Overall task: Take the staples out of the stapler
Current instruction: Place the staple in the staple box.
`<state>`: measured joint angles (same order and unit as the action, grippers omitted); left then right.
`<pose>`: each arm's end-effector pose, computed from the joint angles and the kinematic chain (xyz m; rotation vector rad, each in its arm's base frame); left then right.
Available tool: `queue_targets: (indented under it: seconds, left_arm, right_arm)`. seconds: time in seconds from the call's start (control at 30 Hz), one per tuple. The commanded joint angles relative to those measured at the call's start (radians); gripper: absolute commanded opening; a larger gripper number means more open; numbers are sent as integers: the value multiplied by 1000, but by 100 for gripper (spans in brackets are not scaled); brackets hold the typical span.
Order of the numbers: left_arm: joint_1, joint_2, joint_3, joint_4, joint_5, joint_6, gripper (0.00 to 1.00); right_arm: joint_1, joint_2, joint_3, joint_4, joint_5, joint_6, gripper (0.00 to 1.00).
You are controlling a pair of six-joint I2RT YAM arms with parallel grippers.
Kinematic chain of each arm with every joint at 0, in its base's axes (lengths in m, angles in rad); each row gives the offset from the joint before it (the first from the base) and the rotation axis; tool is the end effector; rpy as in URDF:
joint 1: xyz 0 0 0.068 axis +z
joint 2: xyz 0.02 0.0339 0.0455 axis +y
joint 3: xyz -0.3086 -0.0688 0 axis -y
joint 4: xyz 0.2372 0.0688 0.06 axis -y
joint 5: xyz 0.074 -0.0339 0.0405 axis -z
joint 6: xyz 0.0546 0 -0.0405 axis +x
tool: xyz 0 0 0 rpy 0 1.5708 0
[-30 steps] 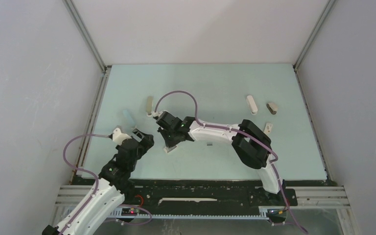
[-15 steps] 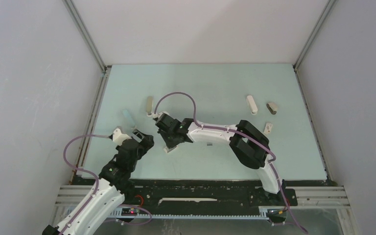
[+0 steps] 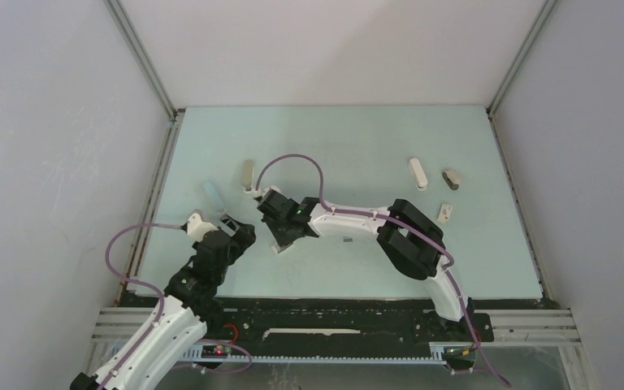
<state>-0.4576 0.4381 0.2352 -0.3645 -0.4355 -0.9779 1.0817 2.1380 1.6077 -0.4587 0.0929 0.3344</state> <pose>0.0901 -0.0187 0.1890 -0.7828 1.9546 -0.4057 0.2353 0.4313 0.1983 -0.9189 2.4433 0.4161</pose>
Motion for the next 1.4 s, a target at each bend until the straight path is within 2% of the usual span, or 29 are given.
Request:
queue_targets:
  seconds: [0.0, 0.83, 1.37]
  left_arm:
    - [8, 4, -27, 30, -21, -12, 88]
    - [8, -7, -33, 31, -18, -13, 88]
    - [8, -8, -31, 30, -18, -13, 88]
  right_arm:
    - [10, 10, 32, 24, 23, -20, 17]
    - [33, -7, -7, 30, 83, -40, 22]
    - [39, -8, -28, 35, 60, -39, 28]
